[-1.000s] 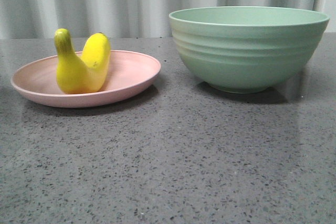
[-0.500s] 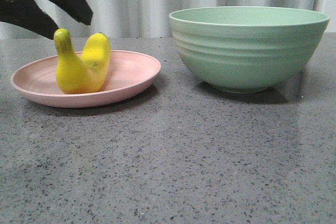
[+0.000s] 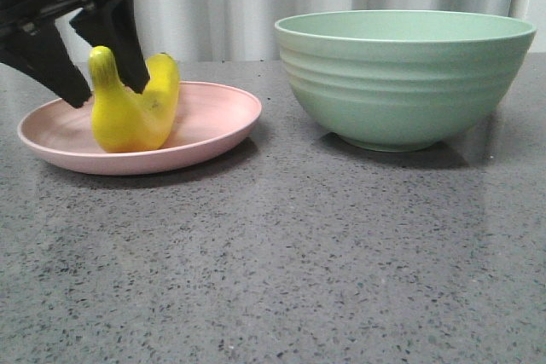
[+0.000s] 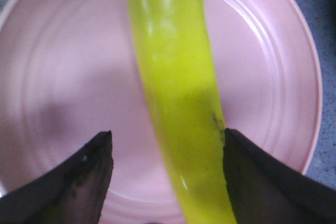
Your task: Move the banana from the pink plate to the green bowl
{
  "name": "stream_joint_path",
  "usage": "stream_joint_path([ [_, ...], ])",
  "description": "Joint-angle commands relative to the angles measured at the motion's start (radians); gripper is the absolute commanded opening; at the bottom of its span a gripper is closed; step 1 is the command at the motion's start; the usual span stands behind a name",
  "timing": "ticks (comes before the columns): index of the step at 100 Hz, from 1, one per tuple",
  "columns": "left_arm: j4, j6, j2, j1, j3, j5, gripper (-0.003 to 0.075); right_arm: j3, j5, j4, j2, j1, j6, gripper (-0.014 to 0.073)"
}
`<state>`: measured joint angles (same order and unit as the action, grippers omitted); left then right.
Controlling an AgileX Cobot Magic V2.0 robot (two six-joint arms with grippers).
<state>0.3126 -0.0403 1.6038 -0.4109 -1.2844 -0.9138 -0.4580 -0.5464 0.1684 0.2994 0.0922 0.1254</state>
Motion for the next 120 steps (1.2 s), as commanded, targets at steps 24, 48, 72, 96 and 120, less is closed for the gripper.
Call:
stream_joint_path([
  [24,-0.044,-0.077,0.012,-0.072,-0.063,0.008,0.0401,-0.026,0.087,-0.002,0.017,-0.005,0.008,-0.0080],
  [48,-0.049,-0.118,0.014,-0.072,-0.066,-0.044,0.0401,-0.026,0.091,-0.005,0.017,-0.005,0.008,-0.0080],
  [72,-0.028,-0.122,0.030,-0.074,-0.066,-0.074,0.0401,-0.026,0.098,-0.005,0.017,-0.005,0.008,-0.0080],
  [96,-0.026,-0.139,0.057,-0.074,-0.068,-0.092,0.0399,-0.026,0.100,-0.005,0.017,-0.005,0.008,-0.0080],
  [120,-0.024,-0.139,0.061,-0.074,-0.078,-0.100,0.0192,-0.026,0.100,-0.007,0.017,-0.005,0.008,-0.0080],
])
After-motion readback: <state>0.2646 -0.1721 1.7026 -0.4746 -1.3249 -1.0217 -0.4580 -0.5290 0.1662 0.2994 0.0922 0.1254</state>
